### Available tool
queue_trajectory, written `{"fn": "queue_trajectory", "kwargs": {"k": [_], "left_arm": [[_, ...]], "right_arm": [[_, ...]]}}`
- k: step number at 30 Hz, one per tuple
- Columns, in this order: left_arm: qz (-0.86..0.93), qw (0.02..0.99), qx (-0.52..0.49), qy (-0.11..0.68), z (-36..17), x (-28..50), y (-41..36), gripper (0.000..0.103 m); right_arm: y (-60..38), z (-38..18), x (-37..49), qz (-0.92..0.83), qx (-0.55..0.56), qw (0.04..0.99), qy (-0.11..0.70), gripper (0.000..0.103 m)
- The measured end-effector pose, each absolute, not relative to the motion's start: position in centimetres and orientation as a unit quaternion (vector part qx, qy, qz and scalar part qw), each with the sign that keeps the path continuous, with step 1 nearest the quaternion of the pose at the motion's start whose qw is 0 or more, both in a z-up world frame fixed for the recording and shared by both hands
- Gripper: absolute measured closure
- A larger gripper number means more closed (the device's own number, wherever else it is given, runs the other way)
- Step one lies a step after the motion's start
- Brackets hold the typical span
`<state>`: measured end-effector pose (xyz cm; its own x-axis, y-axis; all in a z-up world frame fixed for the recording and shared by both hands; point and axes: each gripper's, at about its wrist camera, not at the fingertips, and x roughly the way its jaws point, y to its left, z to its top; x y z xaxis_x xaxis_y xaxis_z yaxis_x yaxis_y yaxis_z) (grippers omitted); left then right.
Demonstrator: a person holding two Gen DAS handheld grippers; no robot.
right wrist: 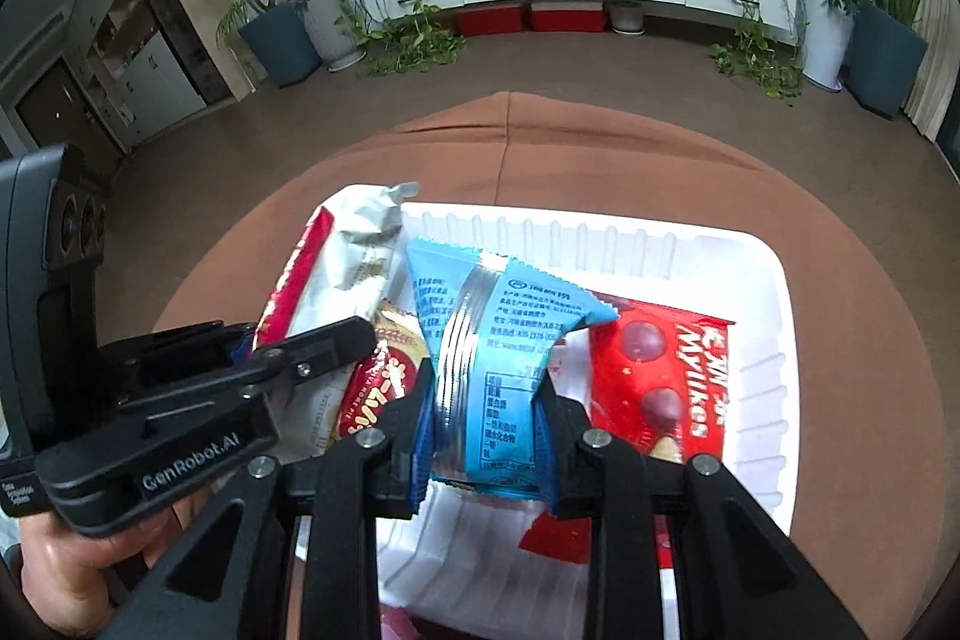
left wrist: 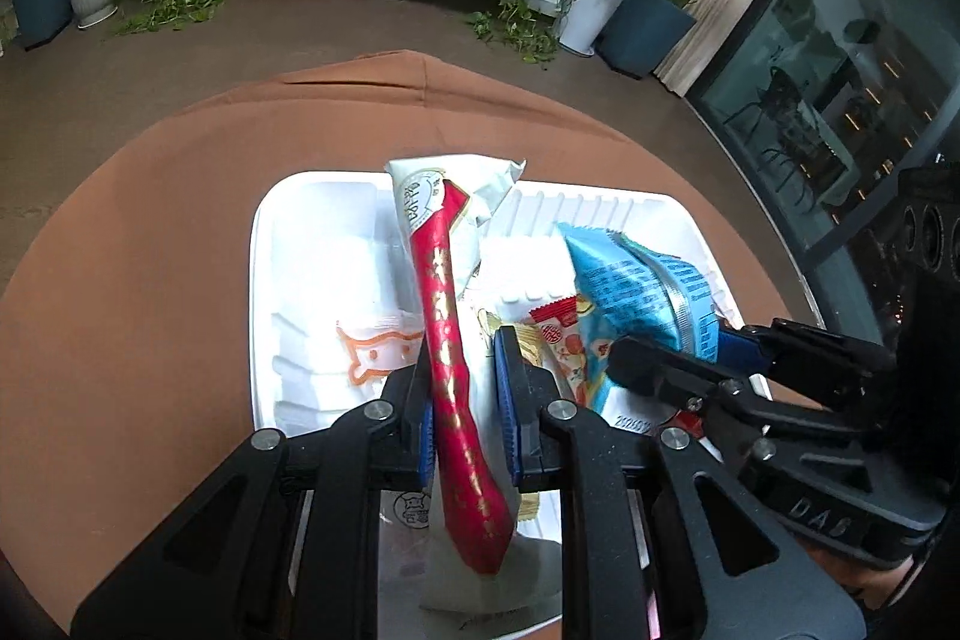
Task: Organize snacks
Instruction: 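Carry the white-red bar and light-blue bag over the tray and open both tools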
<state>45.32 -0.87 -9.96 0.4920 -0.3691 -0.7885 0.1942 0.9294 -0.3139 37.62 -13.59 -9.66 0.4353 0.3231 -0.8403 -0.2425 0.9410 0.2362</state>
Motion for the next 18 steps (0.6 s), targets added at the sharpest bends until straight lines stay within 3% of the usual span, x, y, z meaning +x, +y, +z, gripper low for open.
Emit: {"fn": "queue_trajectory", "kwargs": {"k": [10,18], "left_arm": [[-0.154,0.862,-0.087,0.475,-11.4,44.9,-1.7,0.086],[-0.148,0.862,-0.087,0.477,-11.4,45.0,-1.3,0.083]], "right_arm": [[-13.5,-10.3,37.6,0.154,0.032,0.848,0.506,0.069],[-14.3,-10.3,37.6,0.142,0.042,0.849,0.508,0.056]]}}
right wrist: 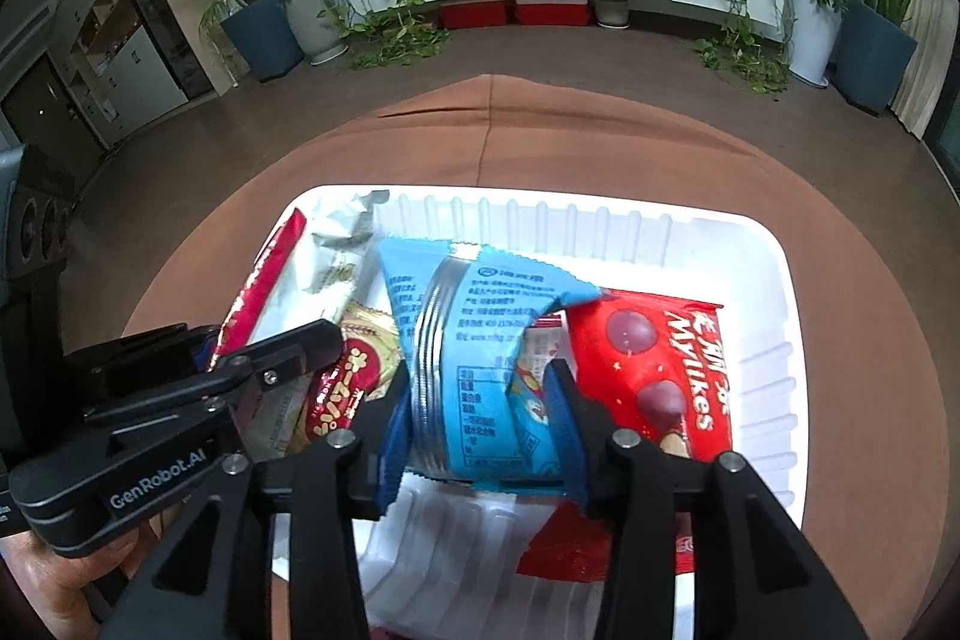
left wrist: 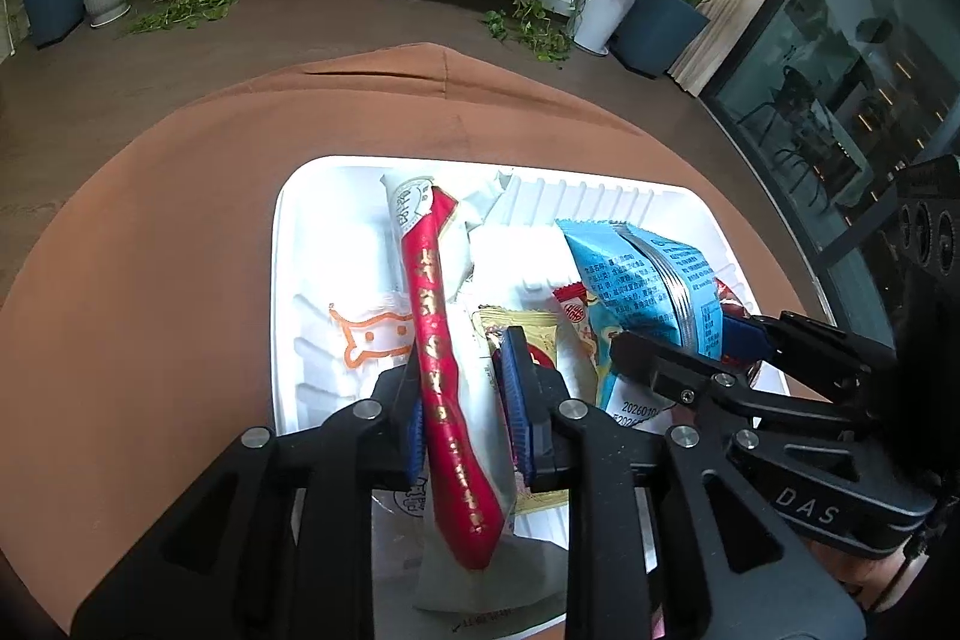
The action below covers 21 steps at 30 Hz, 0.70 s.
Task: Organize snacks
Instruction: 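Carry the white-red bar and light-blue bag over the tray and open both tools, then pull both tools back to the pile and grasp the green-edged nut bag with the left tool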
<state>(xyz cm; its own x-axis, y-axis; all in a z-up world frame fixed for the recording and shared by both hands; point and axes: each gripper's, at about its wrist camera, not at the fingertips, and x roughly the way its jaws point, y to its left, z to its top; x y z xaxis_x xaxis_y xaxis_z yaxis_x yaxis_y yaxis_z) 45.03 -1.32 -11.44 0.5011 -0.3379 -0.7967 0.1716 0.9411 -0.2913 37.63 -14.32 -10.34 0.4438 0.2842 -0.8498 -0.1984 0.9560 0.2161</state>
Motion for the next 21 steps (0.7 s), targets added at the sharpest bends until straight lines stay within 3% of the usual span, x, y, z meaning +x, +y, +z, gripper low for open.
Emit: {"fn": "queue_trajectory", "kwargs": {"k": [11,13,15,16,21], "left_arm": [[-0.145,0.870,-0.082,0.465,-9.9,42.1,0.1,0.082],[-0.143,0.872,-0.085,0.460,-9.5,41.6,0.5,0.075],[-0.142,0.876,-0.089,0.453,-8.8,41.0,0.6,0.044],[-0.141,0.878,-0.090,0.448,-8.4,40.6,0.8,0.038],[-0.148,0.883,-0.095,0.436,-6.8,38.7,1.3,0.032]], "right_arm": [[-15.6,-8.9,36.7,0.136,0.059,0.858,0.493,0.044],[-16.0,-8.4,36.4,0.135,0.068,0.859,0.489,0.039],[-16.3,-8.0,36.1,0.132,0.075,0.862,0.484,0.034],[-16.5,-7.6,35.8,0.131,0.079,0.864,0.480,0.030],[-17.4,-6.1,34.6,0.130,0.090,0.871,0.465,0.023]]}}
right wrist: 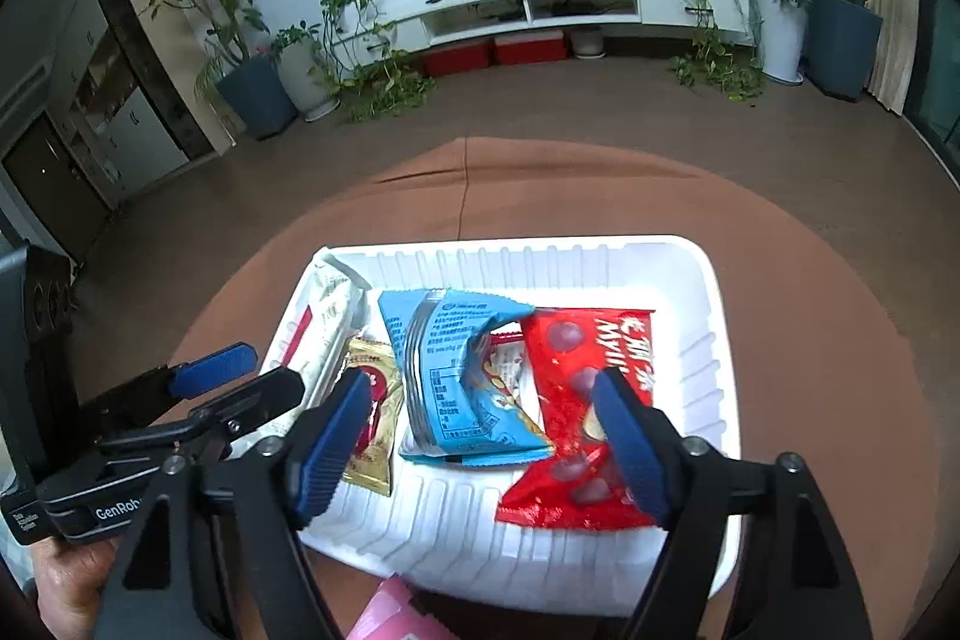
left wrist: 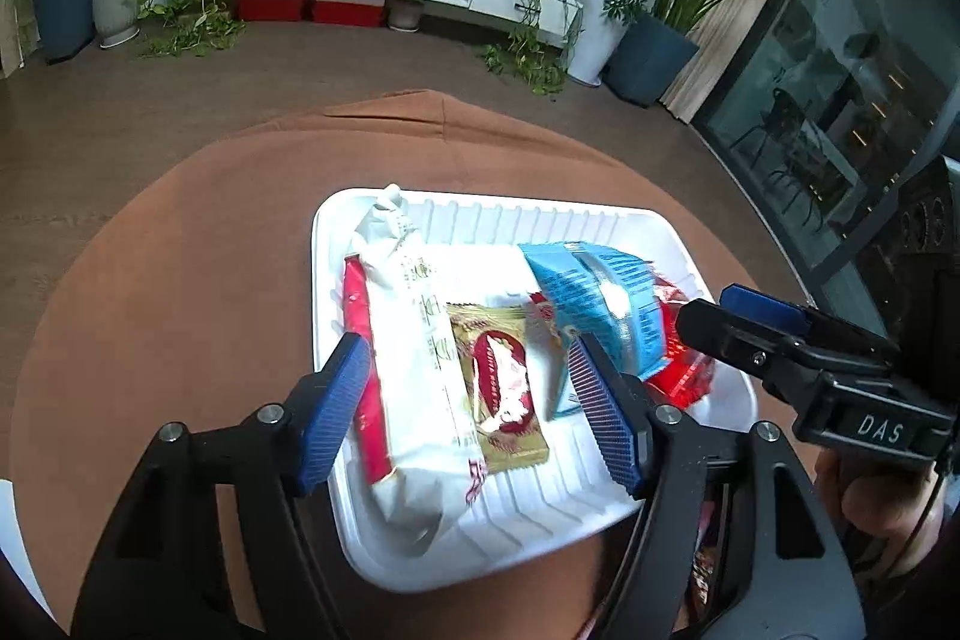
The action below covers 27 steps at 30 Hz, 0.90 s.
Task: Organize snacks
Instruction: 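Pull both tools back to the pile and grasp the green-edged nut bag with the left tool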
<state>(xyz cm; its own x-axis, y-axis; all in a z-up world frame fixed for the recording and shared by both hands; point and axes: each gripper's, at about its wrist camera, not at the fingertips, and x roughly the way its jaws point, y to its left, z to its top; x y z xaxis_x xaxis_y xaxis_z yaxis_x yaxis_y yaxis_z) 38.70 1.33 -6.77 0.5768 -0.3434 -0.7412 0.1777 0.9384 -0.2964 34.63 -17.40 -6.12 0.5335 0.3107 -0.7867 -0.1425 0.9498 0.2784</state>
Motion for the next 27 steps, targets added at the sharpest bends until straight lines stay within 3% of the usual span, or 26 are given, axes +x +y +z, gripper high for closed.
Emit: {"fn": "queue_trajectory", "kwargs": {"k": [4,6,11,21,27], "left_arm": [[-0.152,0.887,-0.098,0.424,-5.3,36.7,1.6,0.025],[-0.154,0.890,-0.097,0.418,-4.7,35.5,1.9,0.012],[-0.163,0.894,-0.085,0.408,-3.6,31.4,2.1,0.000],[-0.178,0.907,0.012,0.382,-4.6,20.7,-1.1,0.000],[-0.164,0.891,-0.013,0.423,-7.3,17.1,-1.3,0.000]], "right_arm": [[-18.0,-5.4,33.6,0.137,0.093,0.873,0.460,0.021],[-18.6,-4.8,32.7,0.144,0.104,0.874,0.452,0.020],[-21.3,-3.5,29.7,0.153,0.166,0.876,0.426,0.012],[-26.4,-2.7,20.6,0.153,0.247,0.876,0.386,0.005],[-28.6,-4.5,14.7,0.122,0.281,0.868,0.391,0.003]]}}
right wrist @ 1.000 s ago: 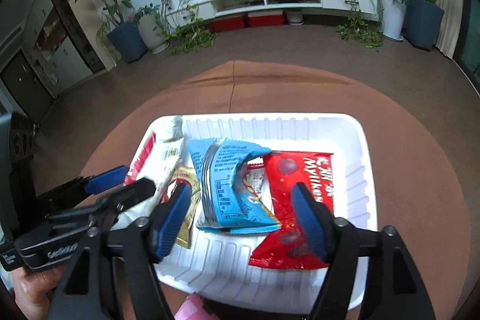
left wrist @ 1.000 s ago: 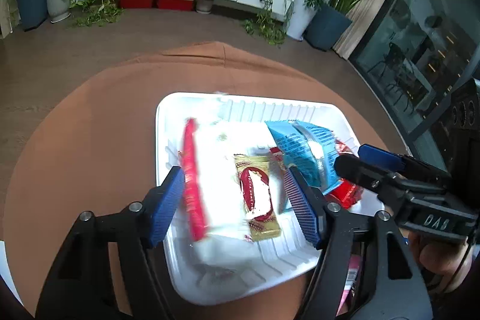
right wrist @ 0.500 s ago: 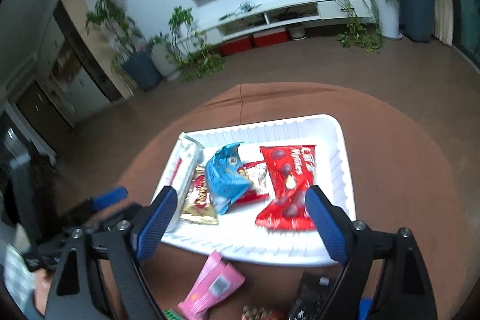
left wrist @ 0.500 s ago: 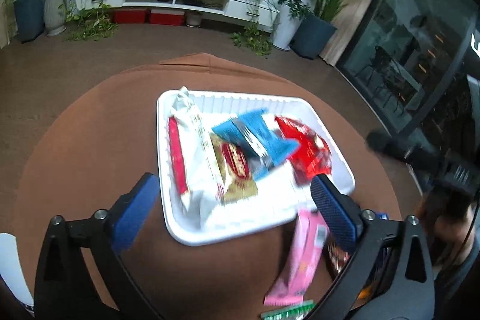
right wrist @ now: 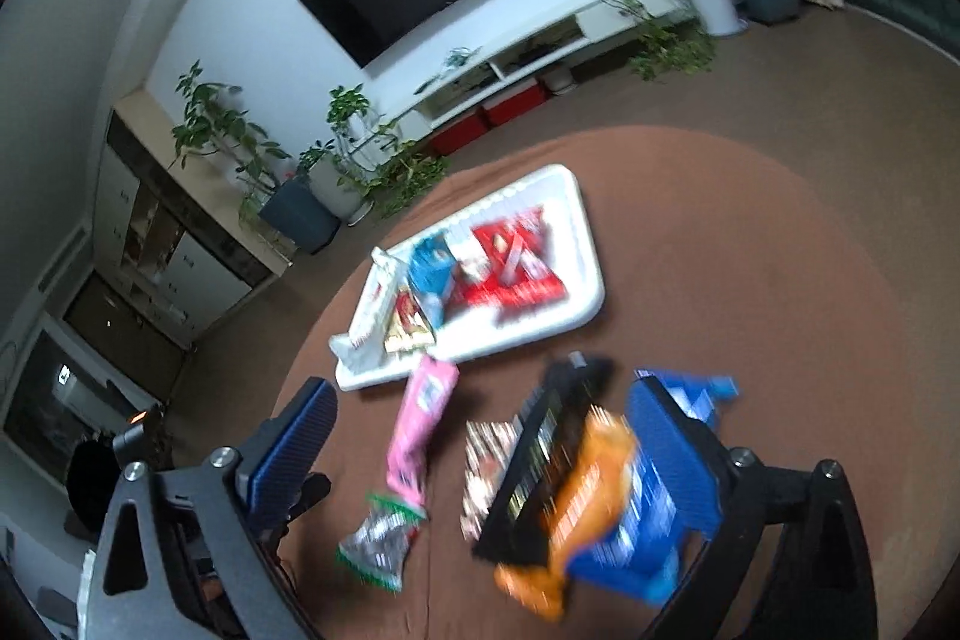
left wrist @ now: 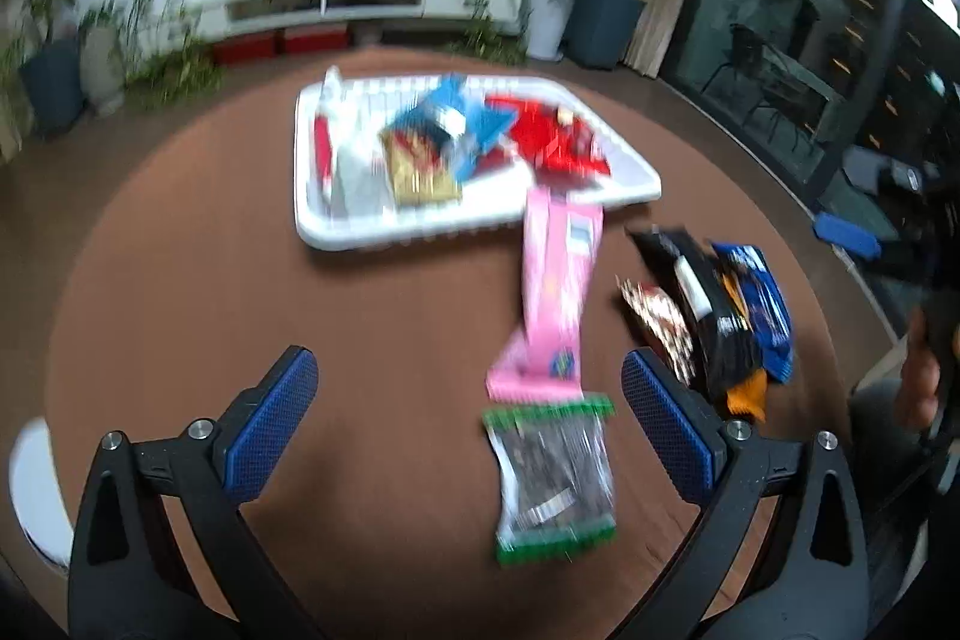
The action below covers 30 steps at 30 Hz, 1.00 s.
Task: Organize snacks
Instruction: 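Pull both tools back to the pile and grasp the green-edged nut bag with the left tool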
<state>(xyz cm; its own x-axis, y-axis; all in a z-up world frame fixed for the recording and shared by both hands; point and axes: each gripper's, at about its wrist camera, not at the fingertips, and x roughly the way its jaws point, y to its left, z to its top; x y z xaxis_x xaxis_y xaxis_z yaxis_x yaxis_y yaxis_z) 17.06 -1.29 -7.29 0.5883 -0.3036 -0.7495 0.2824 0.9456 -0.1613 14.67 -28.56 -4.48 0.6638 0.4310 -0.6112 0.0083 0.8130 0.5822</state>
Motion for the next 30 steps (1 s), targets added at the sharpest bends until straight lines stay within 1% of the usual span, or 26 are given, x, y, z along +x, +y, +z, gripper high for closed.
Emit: {"fn": "queue_trajectory", "kwargs": {"k": [3,9,13,25,26,27,29,30], "left_arm": [[-0.156,0.879,-0.030,0.450,-8.7,15.7,-1.2,0.000],[-0.163,0.870,0.013,0.464,-10.1,13.4,-3.6,0.000],[-0.165,0.868,0.034,0.467,-10.5,13.6,-4.7,0.000],[-0.155,0.854,0.073,0.491,-11.7,15.4,-5.8,0.002],[-0.156,0.853,0.072,0.492,-11.8,15.5,-5.8,0.006],[-0.158,0.853,0.070,0.493,-11.8,15.6,-5.7,0.014],[-0.158,0.854,0.068,0.492,-11.8,15.7,-5.6,0.021],[-0.158,0.854,0.069,0.491,-11.8,15.8,-5.6,0.022]], "right_arm": [[-28.9,-5.5,12.8,0.109,0.292,0.862,0.400,0.003],[-28.2,-6.8,10.2,0.106,0.293,0.855,0.414,0.003],[-27.3,-6.7,9.6,0.105,0.270,0.863,0.415,0.003],[-27.0,-7.2,8.9,0.095,0.274,0.860,0.421,0.003],[-27.1,-7.2,8.9,0.093,0.274,0.860,0.420,0.003],[-27.2,-7.2,8.8,0.092,0.275,0.860,0.420,0.003],[-27.3,-7.2,8.8,0.089,0.275,0.860,0.420,0.003],[-27.3,-7.2,8.8,0.089,0.275,0.860,0.421,0.003]]}}
